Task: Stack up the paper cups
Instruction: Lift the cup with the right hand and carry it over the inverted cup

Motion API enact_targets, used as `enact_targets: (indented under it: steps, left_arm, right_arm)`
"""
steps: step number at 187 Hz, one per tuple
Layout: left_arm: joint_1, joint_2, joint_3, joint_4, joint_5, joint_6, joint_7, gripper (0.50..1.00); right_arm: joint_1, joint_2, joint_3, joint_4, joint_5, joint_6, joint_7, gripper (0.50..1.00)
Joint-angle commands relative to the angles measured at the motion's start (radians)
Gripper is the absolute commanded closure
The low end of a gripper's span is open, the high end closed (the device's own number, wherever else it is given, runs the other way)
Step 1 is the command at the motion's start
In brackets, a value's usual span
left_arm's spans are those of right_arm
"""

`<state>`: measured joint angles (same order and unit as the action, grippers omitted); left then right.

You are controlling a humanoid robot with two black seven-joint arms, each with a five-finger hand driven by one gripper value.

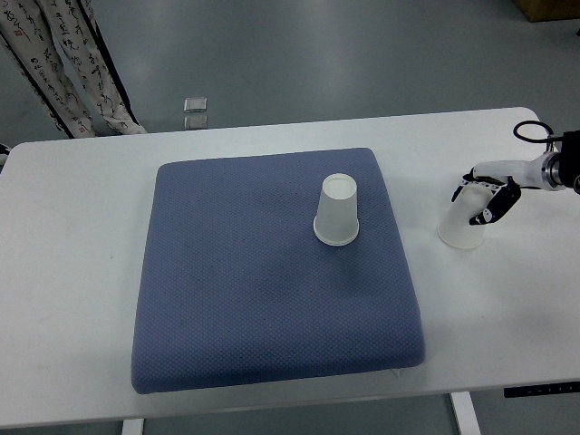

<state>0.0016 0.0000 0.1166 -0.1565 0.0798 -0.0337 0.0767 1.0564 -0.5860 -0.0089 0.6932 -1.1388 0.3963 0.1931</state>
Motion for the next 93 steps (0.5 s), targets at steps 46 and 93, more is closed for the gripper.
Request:
enact_targets:
  steps: [46, 93]
  left_arm:
    - [0.000, 0.000, 0.000, 0.000, 0.000, 0.000, 0.000, 0.500]
    - [0.000, 0.000, 0.000, 0.000, 0.000, 0.000, 0.000, 0.500]
  right_arm:
    - [0.060, -0.006, 0.004, 0.002, 0.005, 0.007, 0.032, 0.916]
    - [0.224, -0.041, 0.017, 0.051, 0.021, 0.108, 0.091, 0.904]
